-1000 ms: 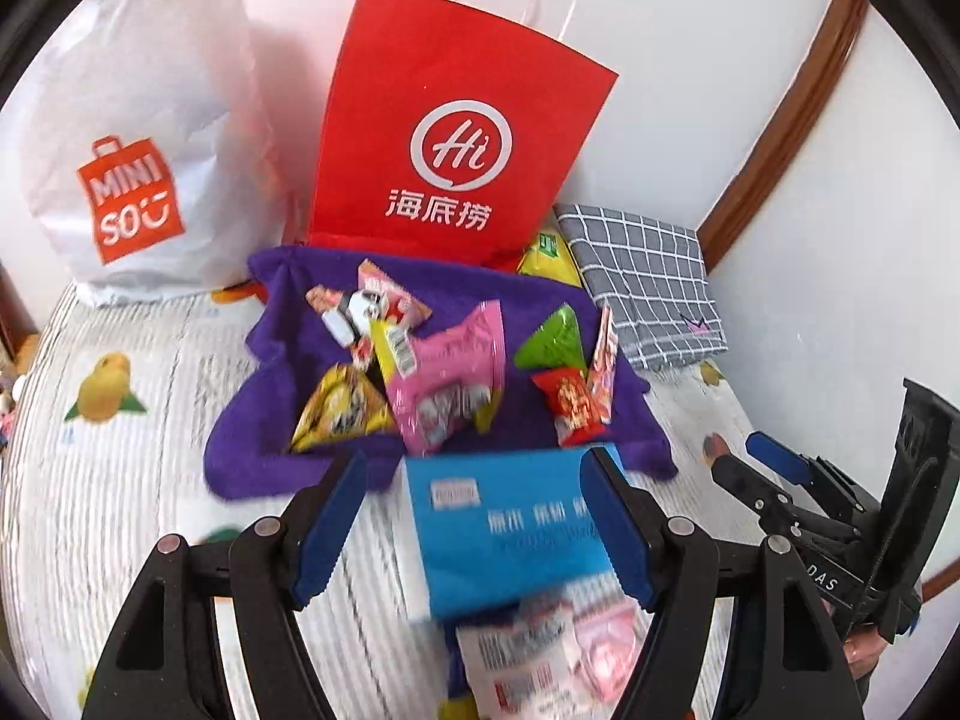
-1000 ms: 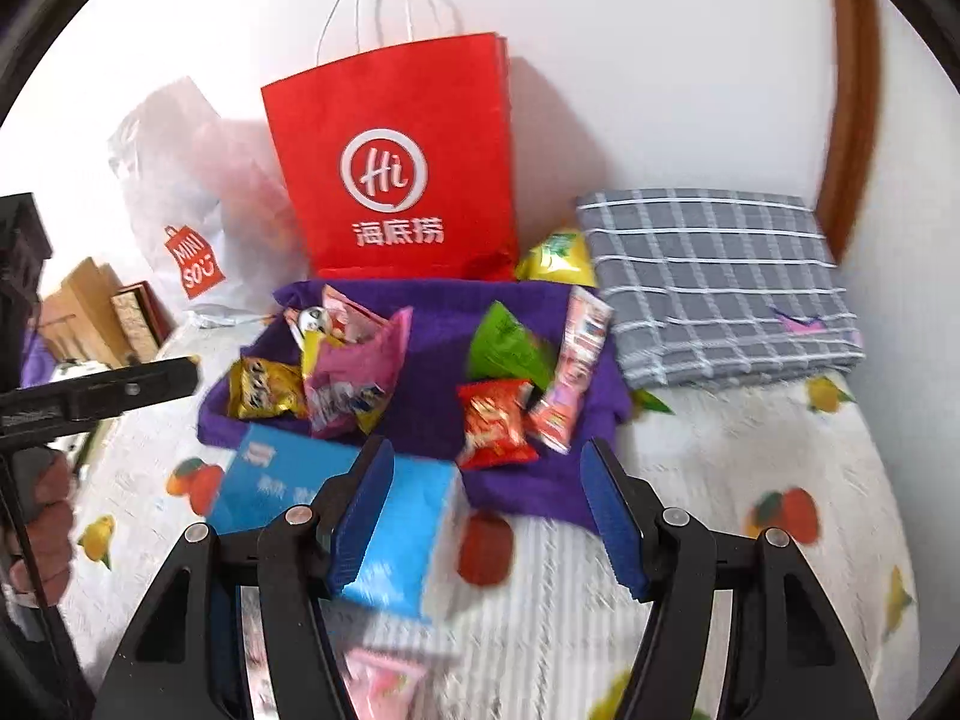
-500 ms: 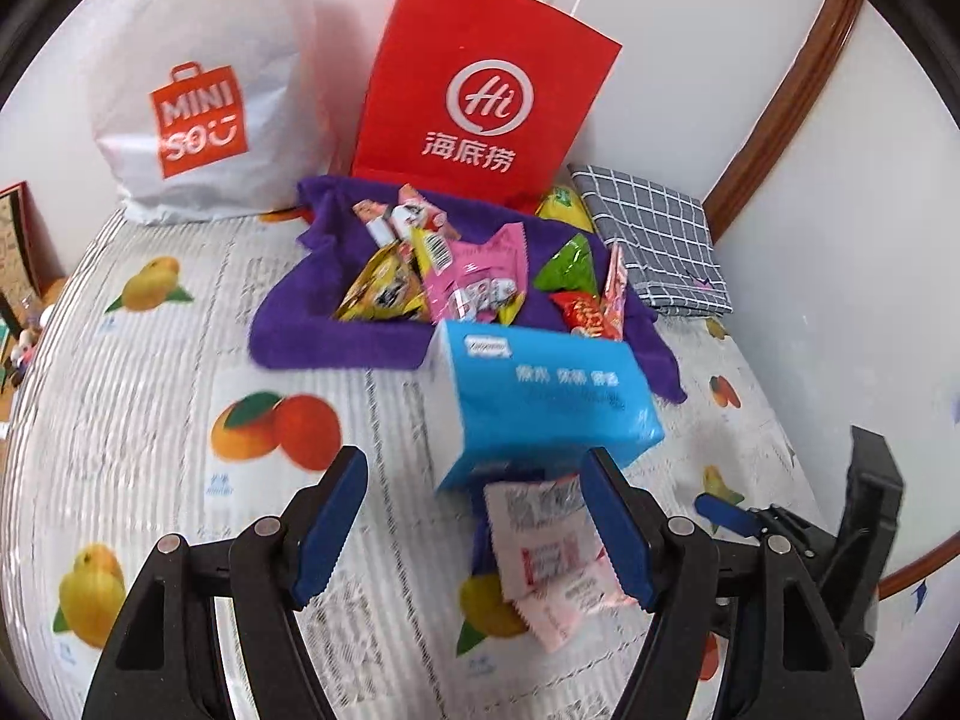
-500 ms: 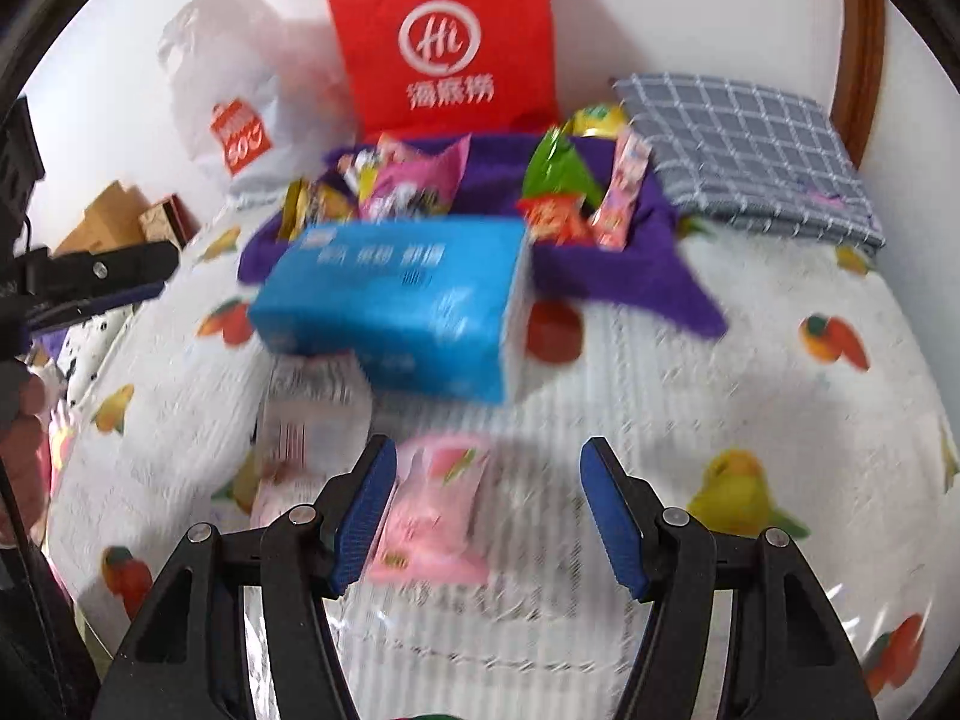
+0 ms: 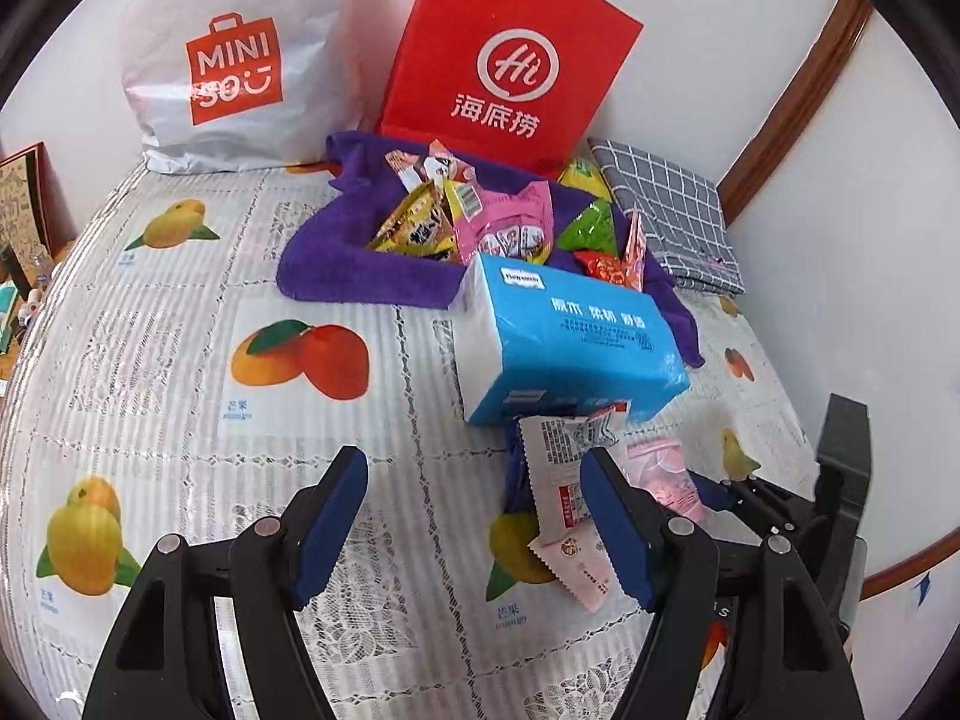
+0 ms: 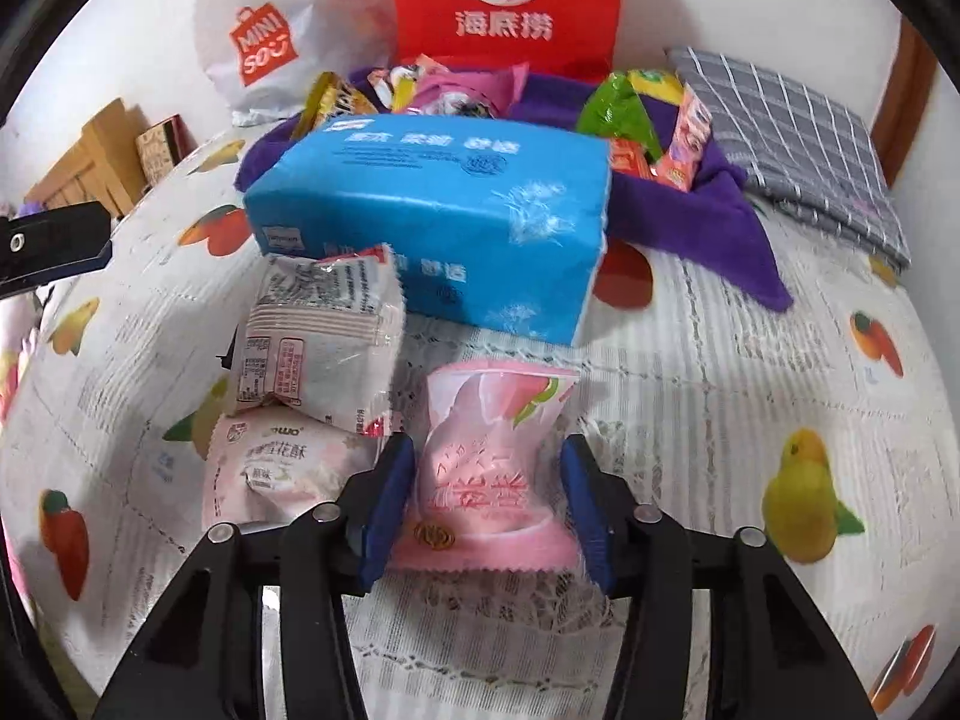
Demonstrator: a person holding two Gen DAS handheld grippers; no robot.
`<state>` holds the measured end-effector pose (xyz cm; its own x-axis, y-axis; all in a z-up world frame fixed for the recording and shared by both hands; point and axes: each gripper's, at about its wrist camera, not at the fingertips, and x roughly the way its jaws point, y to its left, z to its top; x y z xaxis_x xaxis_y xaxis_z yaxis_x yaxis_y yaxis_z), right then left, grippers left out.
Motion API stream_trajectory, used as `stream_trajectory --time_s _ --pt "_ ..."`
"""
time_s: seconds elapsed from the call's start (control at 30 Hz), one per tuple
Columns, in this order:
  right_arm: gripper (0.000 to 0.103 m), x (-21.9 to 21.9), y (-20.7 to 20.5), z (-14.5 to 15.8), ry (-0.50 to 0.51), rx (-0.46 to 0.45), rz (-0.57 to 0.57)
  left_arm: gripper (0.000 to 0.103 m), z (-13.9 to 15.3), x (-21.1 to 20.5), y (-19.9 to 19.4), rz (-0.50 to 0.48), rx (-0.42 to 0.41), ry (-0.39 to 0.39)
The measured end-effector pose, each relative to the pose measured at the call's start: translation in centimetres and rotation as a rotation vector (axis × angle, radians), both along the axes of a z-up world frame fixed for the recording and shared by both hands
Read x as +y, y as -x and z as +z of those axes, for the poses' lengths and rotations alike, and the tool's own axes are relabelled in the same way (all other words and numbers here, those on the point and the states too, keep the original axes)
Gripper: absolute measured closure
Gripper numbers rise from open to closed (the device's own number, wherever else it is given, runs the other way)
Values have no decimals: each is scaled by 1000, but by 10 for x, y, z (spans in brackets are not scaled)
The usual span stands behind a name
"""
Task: Organize snacks
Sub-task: 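Grasp the pink pastry packet on the sheet with the right gripper, then hold the pink packet with the right gripper while the left gripper moves over the white packet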
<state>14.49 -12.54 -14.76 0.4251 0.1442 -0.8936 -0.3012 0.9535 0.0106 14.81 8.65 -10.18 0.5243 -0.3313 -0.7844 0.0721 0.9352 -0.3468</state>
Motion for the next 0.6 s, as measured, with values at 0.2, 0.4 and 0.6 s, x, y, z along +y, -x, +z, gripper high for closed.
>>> stream_trajectory --time_s 0.2,0.4,0.6 --pt "61 -23 7 9 -37 -32 -43 31 -11 -27 -2 -36 22 -34" --pt "61 -56 16 26 -54 -86 -99 31 -19 -60 -2 -82 36 -33" --pt "61 -81 23 36 -78 -109 -136 31 -26 -82 -8 -64 57 -30"
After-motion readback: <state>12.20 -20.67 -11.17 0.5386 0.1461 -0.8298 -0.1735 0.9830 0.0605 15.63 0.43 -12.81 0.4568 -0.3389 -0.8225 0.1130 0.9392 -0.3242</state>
